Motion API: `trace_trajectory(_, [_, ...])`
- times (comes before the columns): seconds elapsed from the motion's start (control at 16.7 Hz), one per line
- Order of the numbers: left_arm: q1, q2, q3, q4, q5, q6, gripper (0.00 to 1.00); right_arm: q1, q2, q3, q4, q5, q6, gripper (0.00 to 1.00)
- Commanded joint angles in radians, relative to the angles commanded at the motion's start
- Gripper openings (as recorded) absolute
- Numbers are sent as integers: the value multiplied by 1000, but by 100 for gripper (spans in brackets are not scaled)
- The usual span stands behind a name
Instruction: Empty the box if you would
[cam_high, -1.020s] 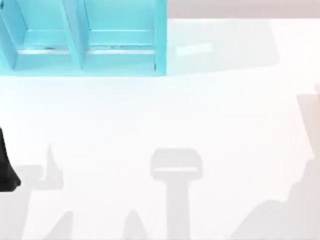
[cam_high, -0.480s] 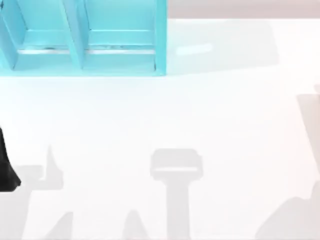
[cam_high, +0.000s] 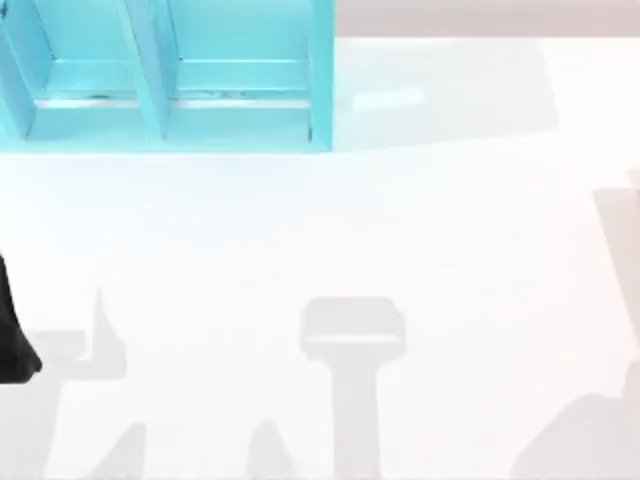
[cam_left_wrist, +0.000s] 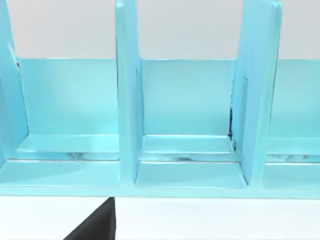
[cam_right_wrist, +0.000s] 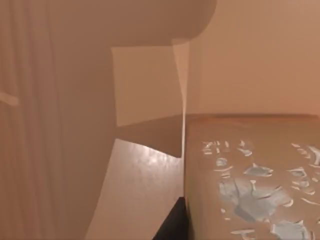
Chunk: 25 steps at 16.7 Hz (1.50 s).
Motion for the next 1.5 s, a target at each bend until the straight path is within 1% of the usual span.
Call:
trace_trajectory(0.3, [0,0,0,0,0,0,100,0,0,0,0,0,0,2])
trace_trajectory(0.36, [0,0,0,0,0,0,100,0,0,0,0,0,0,0])
trace_trajectory(0.9, [0,0,0,0,0,0,100,-1,-4,3,-3,1,1,0])
trace_trajectory(1.02, [0,0,0,0,0,0,100,-2,-14,39,-36,2,0,0])
trace_trajectory(1.14, [0,0,0,0,0,0,100,-3,-26,102,-112,3,-3,0])
trace_trajectory(1.5, [0,0,0,0,0,0,100,-5,-85,334,-444,-1,-8,0])
